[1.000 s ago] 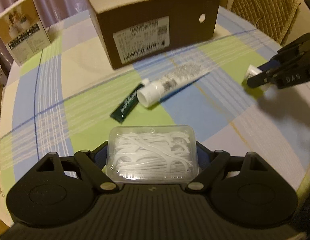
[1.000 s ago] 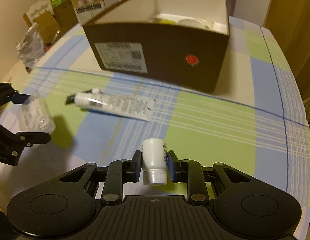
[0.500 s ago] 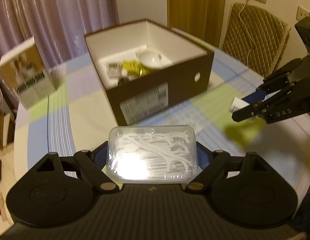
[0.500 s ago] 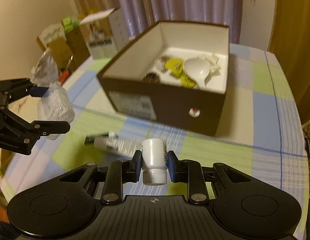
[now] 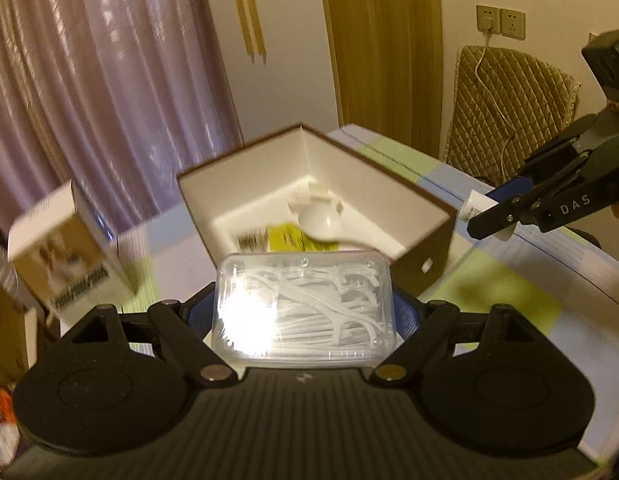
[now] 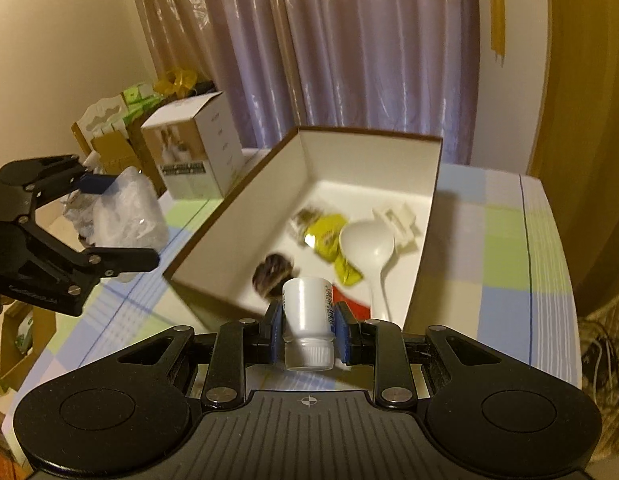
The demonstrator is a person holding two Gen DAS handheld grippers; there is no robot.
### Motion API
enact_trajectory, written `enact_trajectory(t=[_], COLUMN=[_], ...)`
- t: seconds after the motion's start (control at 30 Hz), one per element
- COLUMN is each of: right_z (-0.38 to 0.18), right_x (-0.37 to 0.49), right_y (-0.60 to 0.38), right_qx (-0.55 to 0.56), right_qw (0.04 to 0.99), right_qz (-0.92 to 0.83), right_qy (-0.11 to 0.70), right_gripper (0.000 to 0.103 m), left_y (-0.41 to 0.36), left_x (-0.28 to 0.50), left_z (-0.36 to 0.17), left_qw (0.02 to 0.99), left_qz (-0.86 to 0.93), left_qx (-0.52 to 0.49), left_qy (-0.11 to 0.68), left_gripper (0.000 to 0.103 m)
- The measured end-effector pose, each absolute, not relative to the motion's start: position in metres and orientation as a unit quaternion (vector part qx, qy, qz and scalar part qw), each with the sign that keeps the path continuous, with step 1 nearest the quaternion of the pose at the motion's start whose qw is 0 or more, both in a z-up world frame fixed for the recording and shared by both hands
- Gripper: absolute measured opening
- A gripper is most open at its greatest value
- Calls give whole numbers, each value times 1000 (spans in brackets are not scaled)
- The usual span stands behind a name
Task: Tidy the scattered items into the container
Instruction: 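Carry the floss box and white bottle with both tools over the shoebox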
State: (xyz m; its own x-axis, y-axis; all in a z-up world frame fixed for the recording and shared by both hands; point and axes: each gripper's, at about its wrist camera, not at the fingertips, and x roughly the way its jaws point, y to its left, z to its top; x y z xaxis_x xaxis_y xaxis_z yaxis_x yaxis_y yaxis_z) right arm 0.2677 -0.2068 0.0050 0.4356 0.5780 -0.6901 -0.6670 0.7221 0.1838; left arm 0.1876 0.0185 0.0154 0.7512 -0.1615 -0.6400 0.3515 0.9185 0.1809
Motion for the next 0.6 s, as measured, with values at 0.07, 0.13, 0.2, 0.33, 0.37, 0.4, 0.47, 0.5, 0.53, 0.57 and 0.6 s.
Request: enact_trajectory(t=[0.07,0.13,0.2,0.33,0.37,0.4,0.47,0.5,0.53,0.57,0.6], right_z=[6,4,1,-12,-16,-19,-27,-30,-33,-36,-38], right_x=[281,297,314,335,339,341,345,346,348,350,353], right_y=[-204,-200,-194,-185,-184,-183,-180,-181,-180,-181,-181], right_qx=[-58,-56,-61,-89,-96,-100,-108,-112,-114,-114,-116], right_qw=[844,840,834,821,817,812,806,804,801,798,796], right_qz=[372,378,388,398,402,406,411,413,416,418,420], right_qy=[382,385,388,400,403,406,412,414,416,418,420], right_gripper=[30,30,30,30,30,30,30,30,30,30,30], left_y=[16,14,11,6,4,3,-1,-3,-4,-6,-6], left_x=[203,222,241,278,287,295,308,314,319,323,327], left_z=[19,23,25,21,18,15,4,-2,-8,-15,-22], left_qw=[924,923,921,910,905,901,891,884,878,871,865], left_qz=[-140,-144,-148,-167,-172,-174,-179,-183,-185,-185,-182], left_qx=[157,165,174,186,185,181,171,165,157,148,140], left_qy=[320,316,316,330,342,353,382,397,413,431,445], left_gripper=[83,83,83,83,83,83,83,83,83,83,83])
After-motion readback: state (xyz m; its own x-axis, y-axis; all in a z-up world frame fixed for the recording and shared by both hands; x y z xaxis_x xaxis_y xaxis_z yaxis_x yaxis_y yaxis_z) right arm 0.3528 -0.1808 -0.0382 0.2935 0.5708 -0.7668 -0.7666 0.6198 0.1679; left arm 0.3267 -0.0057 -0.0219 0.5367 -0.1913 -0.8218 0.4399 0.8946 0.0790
